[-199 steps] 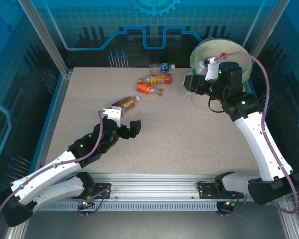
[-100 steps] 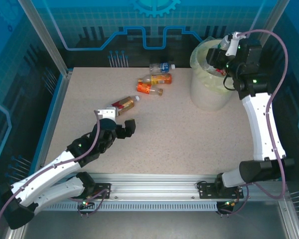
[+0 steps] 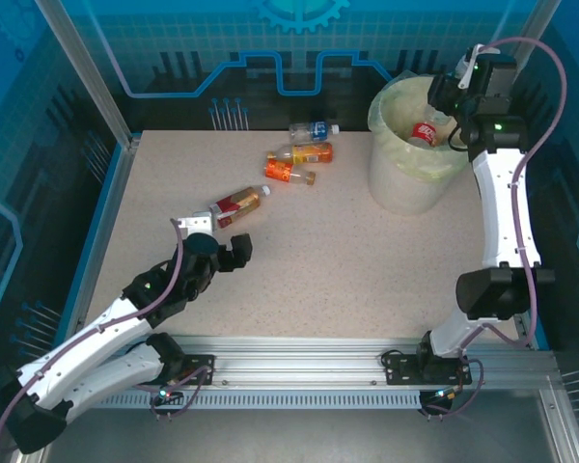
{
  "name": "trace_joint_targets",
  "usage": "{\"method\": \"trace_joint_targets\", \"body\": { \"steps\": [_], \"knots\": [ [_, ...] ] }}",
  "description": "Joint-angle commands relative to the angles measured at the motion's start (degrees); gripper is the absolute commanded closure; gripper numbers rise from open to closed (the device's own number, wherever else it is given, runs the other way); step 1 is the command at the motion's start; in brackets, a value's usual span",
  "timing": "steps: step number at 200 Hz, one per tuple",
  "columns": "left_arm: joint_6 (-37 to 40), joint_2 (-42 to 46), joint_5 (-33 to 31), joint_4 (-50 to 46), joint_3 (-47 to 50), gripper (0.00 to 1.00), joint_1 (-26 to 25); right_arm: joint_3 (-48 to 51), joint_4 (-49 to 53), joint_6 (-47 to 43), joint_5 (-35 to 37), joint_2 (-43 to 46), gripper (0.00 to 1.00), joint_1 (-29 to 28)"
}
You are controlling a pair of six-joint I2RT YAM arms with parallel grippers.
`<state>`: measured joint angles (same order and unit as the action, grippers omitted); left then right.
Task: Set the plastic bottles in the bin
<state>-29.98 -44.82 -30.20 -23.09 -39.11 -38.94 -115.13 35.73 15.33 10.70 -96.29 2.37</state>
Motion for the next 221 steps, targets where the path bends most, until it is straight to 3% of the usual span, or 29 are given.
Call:
{"method": "trace_joint_targets", "body": {
  "steps": [1, 63, 102, 159, 221],
  "knots": [
    [-1.5, 0.8, -1.0, -1.7, 1.1, 0.01, 0.9, -2.9, -0.8, -2.8, 4.6, -2.9, 0.72, 0.6],
    [-2.3, 0.5, -0.4, -2.0, 1.9, 0.01, 2.6, -14.0, 5.2, -5.3, 12.7, -13.3, 0.65, -0.2],
    [-2.6, 0.0, -0.1, -2.6, 1.8, 0.01, 3.4, -19.1, 8.8, -4.9, 14.8, -18.1, 0.38, -0.8],
    [-3.3, -1.3, 1.1, -2.9, 1.5, 0.01, 4.5, -19.8, 8.7, -3.7, 4.2, -17.9, 0.15, -0.8],
    [-3.9, -3.0, 3.0, -2.6, 1.2, 0.01, 5.5, -13.0, 4.6, -3.6, -6.1, -12.5, 0.11, -0.9]
  ]
}}
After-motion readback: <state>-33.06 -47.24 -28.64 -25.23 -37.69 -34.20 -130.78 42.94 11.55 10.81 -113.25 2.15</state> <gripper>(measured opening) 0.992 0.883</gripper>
